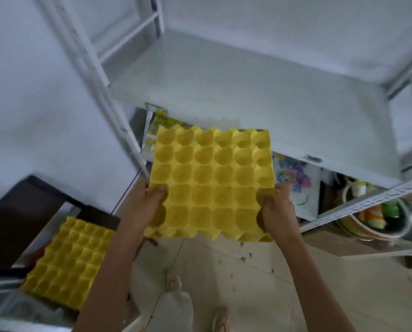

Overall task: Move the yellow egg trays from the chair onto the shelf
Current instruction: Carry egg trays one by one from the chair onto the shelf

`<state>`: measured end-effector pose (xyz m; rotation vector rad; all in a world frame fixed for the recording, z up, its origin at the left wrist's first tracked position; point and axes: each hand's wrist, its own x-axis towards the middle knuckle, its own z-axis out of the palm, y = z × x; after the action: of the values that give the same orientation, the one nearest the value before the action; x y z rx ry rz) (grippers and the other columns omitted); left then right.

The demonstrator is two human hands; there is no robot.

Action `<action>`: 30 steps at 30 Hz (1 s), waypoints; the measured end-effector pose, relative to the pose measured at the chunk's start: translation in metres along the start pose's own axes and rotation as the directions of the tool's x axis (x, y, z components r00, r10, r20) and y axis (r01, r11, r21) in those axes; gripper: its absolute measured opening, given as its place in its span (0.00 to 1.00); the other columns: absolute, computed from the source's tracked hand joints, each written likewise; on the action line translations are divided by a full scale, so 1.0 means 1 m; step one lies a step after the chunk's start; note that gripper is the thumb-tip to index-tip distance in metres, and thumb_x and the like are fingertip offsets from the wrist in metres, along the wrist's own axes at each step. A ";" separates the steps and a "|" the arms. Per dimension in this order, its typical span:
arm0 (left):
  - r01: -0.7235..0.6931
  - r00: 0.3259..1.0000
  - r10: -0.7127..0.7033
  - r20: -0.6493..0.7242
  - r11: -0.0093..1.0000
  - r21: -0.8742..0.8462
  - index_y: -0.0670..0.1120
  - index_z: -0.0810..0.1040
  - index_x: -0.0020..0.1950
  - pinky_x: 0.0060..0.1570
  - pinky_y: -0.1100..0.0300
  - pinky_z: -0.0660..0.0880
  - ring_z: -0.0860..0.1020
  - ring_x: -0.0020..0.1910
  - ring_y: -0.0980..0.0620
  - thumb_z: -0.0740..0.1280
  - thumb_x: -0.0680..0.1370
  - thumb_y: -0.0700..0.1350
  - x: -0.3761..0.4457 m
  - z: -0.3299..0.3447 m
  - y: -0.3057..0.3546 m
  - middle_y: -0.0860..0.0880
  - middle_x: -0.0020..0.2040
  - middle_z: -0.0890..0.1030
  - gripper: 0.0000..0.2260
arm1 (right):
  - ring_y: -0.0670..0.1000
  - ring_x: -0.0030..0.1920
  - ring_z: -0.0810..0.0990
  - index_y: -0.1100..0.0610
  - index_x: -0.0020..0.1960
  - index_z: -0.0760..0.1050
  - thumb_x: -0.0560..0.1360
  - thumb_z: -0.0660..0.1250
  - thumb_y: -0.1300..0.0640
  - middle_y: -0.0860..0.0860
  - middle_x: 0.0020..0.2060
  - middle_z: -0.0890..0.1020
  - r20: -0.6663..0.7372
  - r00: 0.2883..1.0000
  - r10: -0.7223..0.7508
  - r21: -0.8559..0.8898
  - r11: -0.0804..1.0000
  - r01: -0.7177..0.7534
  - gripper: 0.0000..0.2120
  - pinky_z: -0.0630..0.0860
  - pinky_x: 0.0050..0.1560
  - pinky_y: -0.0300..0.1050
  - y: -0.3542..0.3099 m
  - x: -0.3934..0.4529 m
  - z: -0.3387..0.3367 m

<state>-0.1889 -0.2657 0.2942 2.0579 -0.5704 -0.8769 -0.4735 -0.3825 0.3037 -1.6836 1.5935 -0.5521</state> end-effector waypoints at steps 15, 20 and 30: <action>-0.011 0.991 -0.019 -0.132 0.976 -0.218 0.56 0.77 0.48 0.45 0.53 0.74 0.77 0.49 0.53 0.71 0.76 0.55 0.008 -0.058 0.067 0.56 0.50 0.78 0.06 | 0.49 0.43 0.79 0.48 0.47 0.72 0.79 0.63 0.58 0.46 0.41 0.81 -0.149 0.989 0.014 0.155 0.988 0.009 0.05 0.70 0.36 0.44 -0.072 -0.004 -0.018; -0.011 0.991 -0.019 -0.130 0.973 -0.228 0.53 0.80 0.45 0.49 0.51 0.74 0.77 0.49 0.55 0.73 0.74 0.54 0.041 -0.072 0.066 0.58 0.47 0.78 0.07 | 0.51 0.42 0.80 0.48 0.48 0.75 0.78 0.64 0.54 0.47 0.40 0.82 -0.157 0.987 0.030 0.220 0.975 0.005 0.02 0.73 0.38 0.48 -0.091 0.010 0.005; 0.019 0.995 -0.036 -0.093 0.983 -0.181 0.52 0.80 0.44 0.44 0.53 0.74 0.80 0.48 0.50 0.71 0.75 0.52 0.125 -0.078 0.082 0.53 0.47 0.82 0.05 | 0.55 0.36 0.73 0.56 0.44 0.72 0.80 0.61 0.56 0.54 0.37 0.79 -0.137 0.985 0.100 0.263 0.963 -0.061 0.07 0.69 0.36 0.48 -0.109 0.066 0.052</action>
<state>-0.0557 -0.3539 0.3471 1.9354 -0.3963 -0.8101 -0.3545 -0.4403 0.3407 -1.4048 1.6091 -0.8232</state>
